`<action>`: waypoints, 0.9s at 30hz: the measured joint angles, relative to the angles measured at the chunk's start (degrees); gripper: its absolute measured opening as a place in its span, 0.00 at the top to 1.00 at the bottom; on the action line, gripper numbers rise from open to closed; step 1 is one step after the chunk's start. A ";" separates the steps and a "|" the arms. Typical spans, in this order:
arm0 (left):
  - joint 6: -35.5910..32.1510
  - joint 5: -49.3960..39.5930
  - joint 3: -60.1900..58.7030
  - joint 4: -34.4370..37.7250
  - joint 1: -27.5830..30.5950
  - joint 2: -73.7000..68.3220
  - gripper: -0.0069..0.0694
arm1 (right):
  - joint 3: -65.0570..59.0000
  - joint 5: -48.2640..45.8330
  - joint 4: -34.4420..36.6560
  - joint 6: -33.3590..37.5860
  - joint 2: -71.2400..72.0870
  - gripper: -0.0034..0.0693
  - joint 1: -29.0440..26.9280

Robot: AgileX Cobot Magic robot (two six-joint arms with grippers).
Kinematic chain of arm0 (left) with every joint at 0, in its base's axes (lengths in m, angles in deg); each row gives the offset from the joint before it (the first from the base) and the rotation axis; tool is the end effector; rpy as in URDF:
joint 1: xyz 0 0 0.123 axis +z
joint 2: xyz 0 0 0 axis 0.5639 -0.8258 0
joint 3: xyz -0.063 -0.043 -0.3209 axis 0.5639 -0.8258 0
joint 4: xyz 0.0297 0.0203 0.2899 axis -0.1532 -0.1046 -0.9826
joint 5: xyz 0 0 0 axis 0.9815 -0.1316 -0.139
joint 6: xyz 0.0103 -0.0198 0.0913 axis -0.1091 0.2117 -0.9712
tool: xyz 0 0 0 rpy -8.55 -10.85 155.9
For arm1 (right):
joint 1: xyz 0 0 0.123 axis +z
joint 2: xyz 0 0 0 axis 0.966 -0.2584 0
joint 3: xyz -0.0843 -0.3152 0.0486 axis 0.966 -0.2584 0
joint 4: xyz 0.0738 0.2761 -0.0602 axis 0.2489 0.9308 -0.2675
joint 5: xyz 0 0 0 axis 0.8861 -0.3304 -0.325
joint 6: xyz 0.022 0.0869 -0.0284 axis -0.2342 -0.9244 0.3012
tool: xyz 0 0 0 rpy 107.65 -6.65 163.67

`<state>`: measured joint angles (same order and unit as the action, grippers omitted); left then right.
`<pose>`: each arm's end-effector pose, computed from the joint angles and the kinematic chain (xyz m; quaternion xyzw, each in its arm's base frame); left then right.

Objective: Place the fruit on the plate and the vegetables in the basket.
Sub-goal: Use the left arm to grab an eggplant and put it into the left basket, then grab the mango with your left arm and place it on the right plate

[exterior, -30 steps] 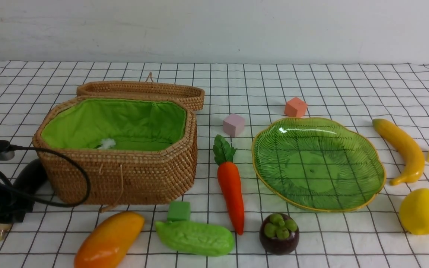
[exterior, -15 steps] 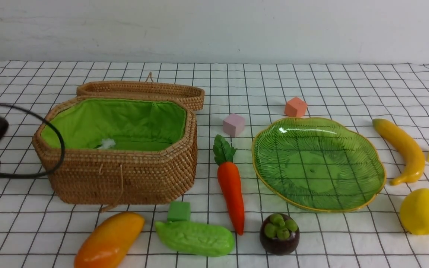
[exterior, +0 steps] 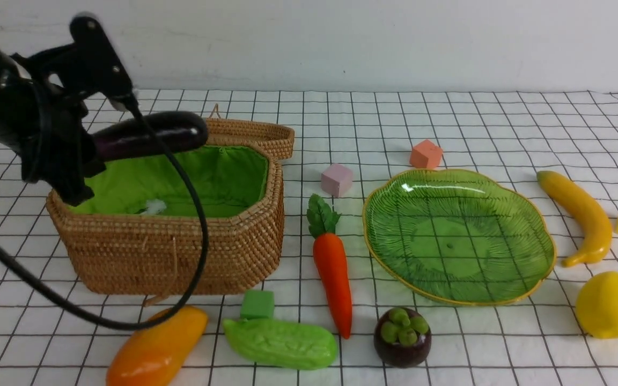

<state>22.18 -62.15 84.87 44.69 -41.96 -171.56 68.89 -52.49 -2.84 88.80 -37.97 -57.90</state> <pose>0.3760 -0.0460 0.3593 0.4770 0.8130 0.1515 0.2975 0.1088 0.0569 0.4009 -0.1982 0.8718 0.1642 0.4169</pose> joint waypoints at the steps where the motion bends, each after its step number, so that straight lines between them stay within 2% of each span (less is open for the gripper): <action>1: -0.96 0.50 0.70 0.00 0.00 -2.29 0.57 | 0.00 -0.13 0.59 0.00 0.00 0.94 0.00; 5: -1.53 2.58 0.76 0.12 -0.11 -4.87 0.56 | 0.00 -0.48 1.44 0.00 0.00 0.94 0.00; 7: -1.59 4.37 0.76 0.18 -0.18 -5.39 0.50 | 0.00 -0.86 1.89 0.00 0.00 0.94 0.00; 10: 0.52 5.63 0.84 0.23 -0.18 -4.99 0.23 | 0.00 -1.58 2.29 0.00 0.00 0.93 0.00; 12: 2.97 4.43 0.84 0.56 -0.18 -4.07 0.11 | 0.00 -1.63 2.35 0.00 0.00 0.93 0.00; 14: 6.62 2.34 0.84 1.88 -0.18 -2.56 0.06 | 0.00 -1.63 2.35 0.00 0.00 0.93 0.00; 16: 9.73 1.62 0.84 3.46 -0.18 -1.18 0.05 | 0.00 -1.58 2.35 0.00 0.00 0.93 0.00; 19: 23.81 -0.46 0.84 9.41 -0.80 4.66 0.22 | 0.00 -1.23 3.05 0.00 0.00 0.93 0.00; 23: 36.60 -5.25 -1.16 8.62 -5.36 10.84 0.64 | 0.00 -0.88 4.10 0.00 0.06 0.93 0.00; 24: 37.18 -5.61 -1.41 8.43 -5.75 11.48 0.70 | 0.00 -0.88 4.13 0.02 0.11 0.93 0.00; 25: 41.38 -8.41 -3.85 6.30 -9.27 13.55 0.86 | 0.00 -0.77 4.58 0.59 0.52 0.93 0.00; 27: 46.48 -11.59 -8.06 3.11 -14.07 16.07 0.93 | 0.11 -0.84 5.54 1.96 1.69 0.93 0.00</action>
<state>68.66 -73.74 76.80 47.80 -56.03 -155.49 69.01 -53.33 2.70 90.76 -36.28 -57.90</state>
